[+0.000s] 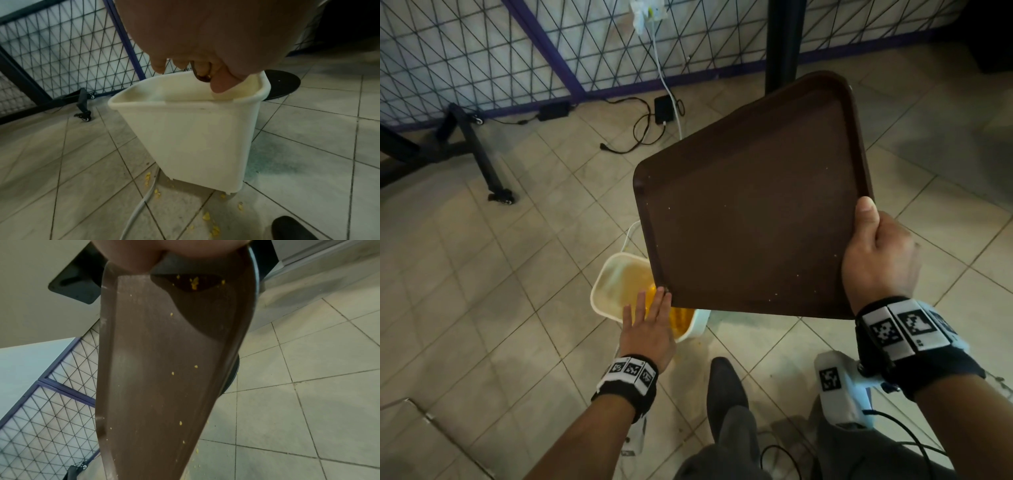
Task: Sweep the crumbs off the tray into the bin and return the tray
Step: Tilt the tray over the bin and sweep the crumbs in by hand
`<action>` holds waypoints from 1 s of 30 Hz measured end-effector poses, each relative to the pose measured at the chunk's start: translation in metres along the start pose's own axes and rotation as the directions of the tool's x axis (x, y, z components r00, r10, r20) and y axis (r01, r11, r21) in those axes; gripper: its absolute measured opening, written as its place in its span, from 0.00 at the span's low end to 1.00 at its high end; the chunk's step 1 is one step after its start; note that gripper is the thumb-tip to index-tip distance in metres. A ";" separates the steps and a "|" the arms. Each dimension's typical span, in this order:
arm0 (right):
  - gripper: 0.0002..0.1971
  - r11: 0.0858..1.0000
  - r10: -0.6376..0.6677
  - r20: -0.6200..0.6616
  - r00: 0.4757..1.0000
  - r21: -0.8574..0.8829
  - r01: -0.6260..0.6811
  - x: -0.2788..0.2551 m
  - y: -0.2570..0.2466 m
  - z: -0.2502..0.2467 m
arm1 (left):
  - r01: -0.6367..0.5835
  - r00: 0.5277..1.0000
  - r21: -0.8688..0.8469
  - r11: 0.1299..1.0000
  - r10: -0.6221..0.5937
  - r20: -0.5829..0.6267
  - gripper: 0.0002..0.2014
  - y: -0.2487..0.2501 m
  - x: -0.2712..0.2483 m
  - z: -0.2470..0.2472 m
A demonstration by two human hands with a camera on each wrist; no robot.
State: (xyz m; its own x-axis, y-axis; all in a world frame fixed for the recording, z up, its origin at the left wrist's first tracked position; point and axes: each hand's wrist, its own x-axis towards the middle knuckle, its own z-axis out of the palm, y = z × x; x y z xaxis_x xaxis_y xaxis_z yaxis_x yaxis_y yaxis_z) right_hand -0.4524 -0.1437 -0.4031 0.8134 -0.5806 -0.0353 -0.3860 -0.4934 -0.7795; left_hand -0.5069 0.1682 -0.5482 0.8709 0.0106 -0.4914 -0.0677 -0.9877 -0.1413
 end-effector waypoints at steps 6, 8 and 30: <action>0.24 1.000 0.009 0.019 1.000 -0.029 -0.008 -0.002 -0.002 -0.002 | 0.080 0.996 -0.041 0.996 -0.082 -0.030 0.32 -0.017 0.000 -0.015; 0.24 0.999 0.012 0.025 1.000 -0.033 -0.011 0.000 -0.001 -0.002 | -0.005 0.997 -0.066 0.998 0.000 -0.073 0.33 -0.007 0.001 -0.017; 0.27 0.974 0.219 0.081 0.972 0.045 -0.223 0.027 0.028 -0.020 | 0.184 0.902 -0.783 0.594 -0.418 -0.105 0.20 -0.005 0.034 -0.042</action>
State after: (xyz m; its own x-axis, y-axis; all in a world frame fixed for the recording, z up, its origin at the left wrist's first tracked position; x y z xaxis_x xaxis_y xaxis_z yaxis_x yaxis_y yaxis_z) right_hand -0.4502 -0.1863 -0.4136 0.7417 -0.6204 -0.2551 -0.5373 -0.3218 -0.7796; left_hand -0.4563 0.1673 -0.5285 0.8653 0.4062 -0.2938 0.5012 -0.7073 0.4985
